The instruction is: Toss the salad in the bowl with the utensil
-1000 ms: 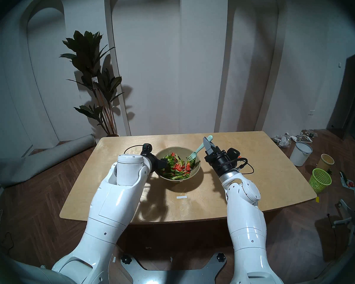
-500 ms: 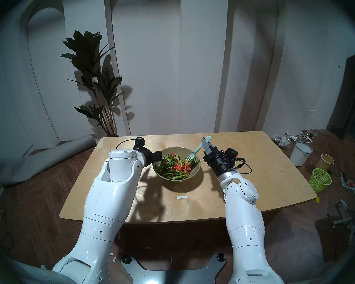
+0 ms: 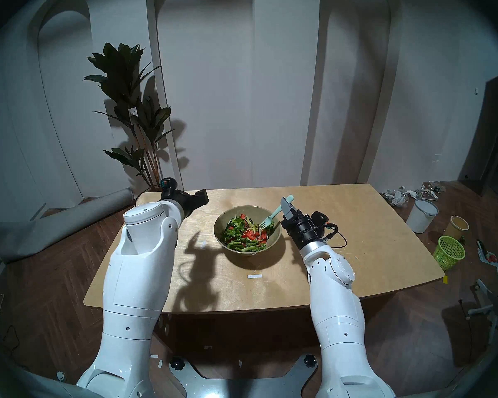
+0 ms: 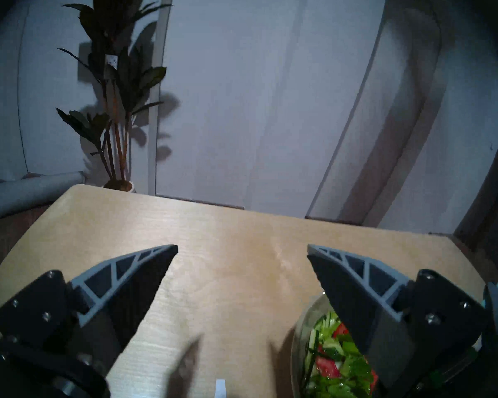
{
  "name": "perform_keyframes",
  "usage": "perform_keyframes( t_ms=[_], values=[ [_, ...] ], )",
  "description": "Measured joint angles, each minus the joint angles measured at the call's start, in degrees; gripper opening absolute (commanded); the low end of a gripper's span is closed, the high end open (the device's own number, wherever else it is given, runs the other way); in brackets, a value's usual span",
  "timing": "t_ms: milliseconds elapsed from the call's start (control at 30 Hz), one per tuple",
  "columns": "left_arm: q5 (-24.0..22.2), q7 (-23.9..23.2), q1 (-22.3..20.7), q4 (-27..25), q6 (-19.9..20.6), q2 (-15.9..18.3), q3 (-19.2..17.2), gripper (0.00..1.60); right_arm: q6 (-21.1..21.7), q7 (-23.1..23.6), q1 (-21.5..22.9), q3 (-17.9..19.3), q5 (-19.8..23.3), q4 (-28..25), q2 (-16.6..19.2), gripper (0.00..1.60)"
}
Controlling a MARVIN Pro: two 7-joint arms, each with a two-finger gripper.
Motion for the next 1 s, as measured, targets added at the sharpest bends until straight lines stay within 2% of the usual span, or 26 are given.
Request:
perform_keyframes(
  t_ms=[233, 500, 800, 1000],
  values=[
    [-1.24, 0.28, 1.71, 0.51, -6.71, -0.15, -1.15, 1.60, -0.67, -2.04, -0.22, -0.55, 0.54, -0.97, -0.56, 0.00],
    [-1.51, 0.28, 2.15, 2.27, -12.03, -0.32, -0.69, 1.60, -1.53, -5.55, -1.75, -2.24, 1.76, -2.25, -0.56, 0.00],
    [-1.23, 0.27, 1.91, 3.35, -13.21, -0.39, -0.57, 1.60, -3.45, -9.43, -3.42, -4.28, 2.34, -2.11, -0.55, 0.00],
    [-1.20, 0.20, 1.64, 3.75, -13.22, -0.39, -0.70, 1.60, -4.75, -11.67, -3.53, -4.79, 1.06, -2.15, -0.55, 0.00]
  ],
)
